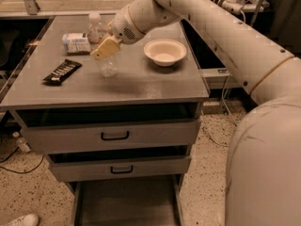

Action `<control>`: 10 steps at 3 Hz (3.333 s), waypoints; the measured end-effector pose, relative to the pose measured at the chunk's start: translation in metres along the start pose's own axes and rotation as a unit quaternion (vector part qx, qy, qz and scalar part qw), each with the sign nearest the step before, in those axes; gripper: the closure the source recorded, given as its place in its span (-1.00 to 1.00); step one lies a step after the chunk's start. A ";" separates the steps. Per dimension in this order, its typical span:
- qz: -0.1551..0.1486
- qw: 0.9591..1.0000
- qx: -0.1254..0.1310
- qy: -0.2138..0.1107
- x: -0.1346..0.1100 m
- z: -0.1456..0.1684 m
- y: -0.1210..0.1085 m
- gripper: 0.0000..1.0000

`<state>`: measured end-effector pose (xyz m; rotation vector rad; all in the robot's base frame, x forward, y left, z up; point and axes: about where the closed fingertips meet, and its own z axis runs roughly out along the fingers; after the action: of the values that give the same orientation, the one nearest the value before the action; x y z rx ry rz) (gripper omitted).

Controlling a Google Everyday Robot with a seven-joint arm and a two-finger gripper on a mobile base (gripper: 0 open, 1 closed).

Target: Place water bottle into bottom drawer

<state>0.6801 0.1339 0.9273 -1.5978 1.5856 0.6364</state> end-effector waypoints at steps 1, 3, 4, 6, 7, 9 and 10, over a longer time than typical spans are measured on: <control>-0.005 0.999 0.033 0.013 -0.004 -0.024 0.012 1.00; 0.031 0.995 0.087 0.047 0.020 -0.069 0.074 1.00; 0.049 0.993 0.097 0.054 0.037 -0.093 0.117 1.00; 0.072 0.990 0.106 0.062 0.043 -0.104 0.135 1.00; 0.104 0.984 0.128 0.072 0.053 -0.116 0.171 1.00; 0.165 0.974 0.130 0.086 0.092 -0.108 0.235 1.00; 0.162 0.974 0.130 0.087 0.091 -0.108 0.234 1.00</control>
Offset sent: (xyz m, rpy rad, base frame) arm -0.0892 -0.0753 0.0111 -0.0785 -0.0665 -0.2348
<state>0.4408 0.0132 0.8739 -1.2385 1.9945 0.4416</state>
